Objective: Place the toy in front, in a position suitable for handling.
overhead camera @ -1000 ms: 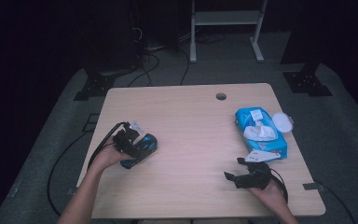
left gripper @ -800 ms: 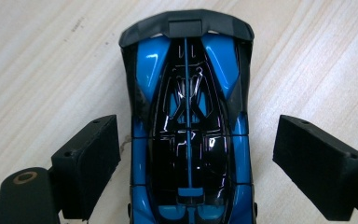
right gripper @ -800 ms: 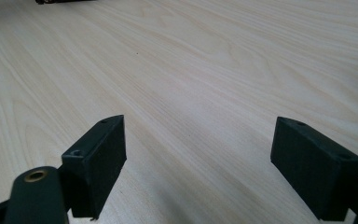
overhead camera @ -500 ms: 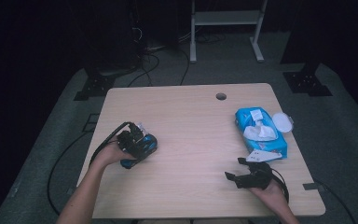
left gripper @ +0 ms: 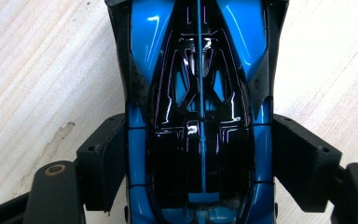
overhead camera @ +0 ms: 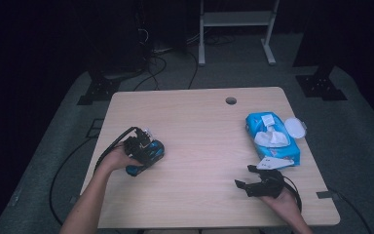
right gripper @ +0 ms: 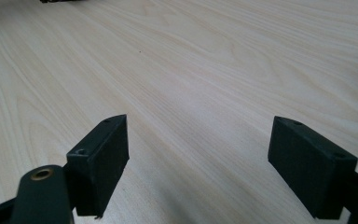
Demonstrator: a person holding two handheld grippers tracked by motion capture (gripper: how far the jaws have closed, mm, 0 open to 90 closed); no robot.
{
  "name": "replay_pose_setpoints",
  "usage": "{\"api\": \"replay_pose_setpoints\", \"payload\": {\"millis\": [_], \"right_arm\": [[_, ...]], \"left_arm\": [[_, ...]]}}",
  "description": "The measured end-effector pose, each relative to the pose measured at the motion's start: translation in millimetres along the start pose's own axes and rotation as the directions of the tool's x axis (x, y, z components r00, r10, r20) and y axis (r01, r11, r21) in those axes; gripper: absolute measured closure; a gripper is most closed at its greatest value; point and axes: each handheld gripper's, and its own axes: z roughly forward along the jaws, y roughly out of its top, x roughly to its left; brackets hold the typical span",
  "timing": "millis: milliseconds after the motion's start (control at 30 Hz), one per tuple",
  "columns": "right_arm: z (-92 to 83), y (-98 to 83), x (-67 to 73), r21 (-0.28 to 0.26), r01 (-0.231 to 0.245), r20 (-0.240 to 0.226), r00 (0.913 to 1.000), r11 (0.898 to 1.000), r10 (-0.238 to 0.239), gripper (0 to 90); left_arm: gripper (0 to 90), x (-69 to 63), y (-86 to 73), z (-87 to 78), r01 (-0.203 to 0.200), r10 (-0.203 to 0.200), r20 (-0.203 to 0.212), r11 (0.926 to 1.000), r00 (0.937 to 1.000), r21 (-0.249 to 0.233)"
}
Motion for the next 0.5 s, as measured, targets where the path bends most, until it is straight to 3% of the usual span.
{"api": "replay_pose_setpoints", "payload": {"millis": [200,500], "right_arm": [[-0.2,-0.2,-0.2,-0.002,0.000,-0.002,1.0000,1.000,0.000,19.5],[0.2,-0.4,-0.8,0.001,-0.007,-0.004,1.0000,1.000,0.007,19.5]], "left_arm": [[25.0,0.6,-0.4,2.6,-0.001,0.000,0.009,0.9997,1.0000,0.023],[25.2,2.5,-0.9,2.1,-0.001,0.001,0.019,0.9998,0.9998,0.020]]}}
